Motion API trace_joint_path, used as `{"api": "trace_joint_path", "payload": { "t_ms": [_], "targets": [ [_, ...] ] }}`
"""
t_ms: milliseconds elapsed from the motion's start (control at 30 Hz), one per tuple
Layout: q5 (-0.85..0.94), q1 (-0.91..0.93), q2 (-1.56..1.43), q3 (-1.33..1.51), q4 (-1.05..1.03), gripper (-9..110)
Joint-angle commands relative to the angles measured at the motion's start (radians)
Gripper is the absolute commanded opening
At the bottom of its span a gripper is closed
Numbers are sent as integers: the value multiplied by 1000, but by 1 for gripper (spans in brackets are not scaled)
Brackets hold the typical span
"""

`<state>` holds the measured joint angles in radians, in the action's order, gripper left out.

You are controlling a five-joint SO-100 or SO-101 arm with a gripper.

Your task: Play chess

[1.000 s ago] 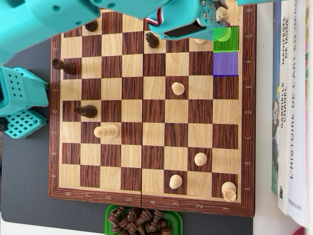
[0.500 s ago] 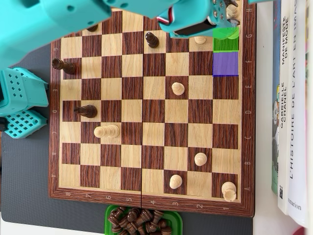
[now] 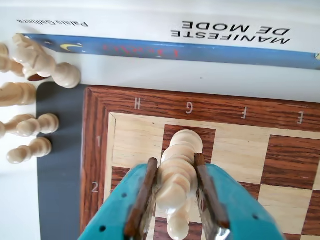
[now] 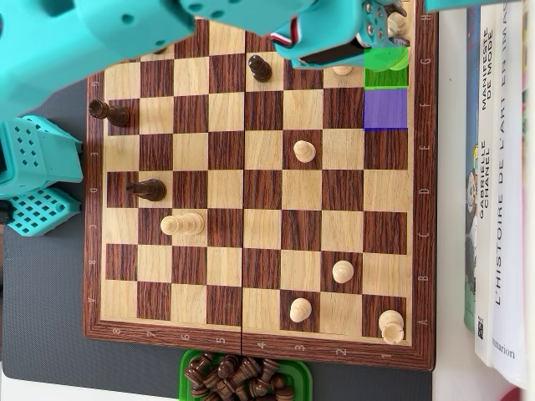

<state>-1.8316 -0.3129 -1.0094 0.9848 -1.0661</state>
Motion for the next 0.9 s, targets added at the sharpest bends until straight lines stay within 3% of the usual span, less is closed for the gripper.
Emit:
{"api": "trace_joint_path", "payload": {
  "t_ms": [0,333,467,867],
  "targets": [
    [-6,6,-6,-12,9,8],
    [-5,8,-5,-11,9,9],
    [-2,8,-6,-12,9,17],
    [0,8,-6,-15,17,17]
  ]
}}
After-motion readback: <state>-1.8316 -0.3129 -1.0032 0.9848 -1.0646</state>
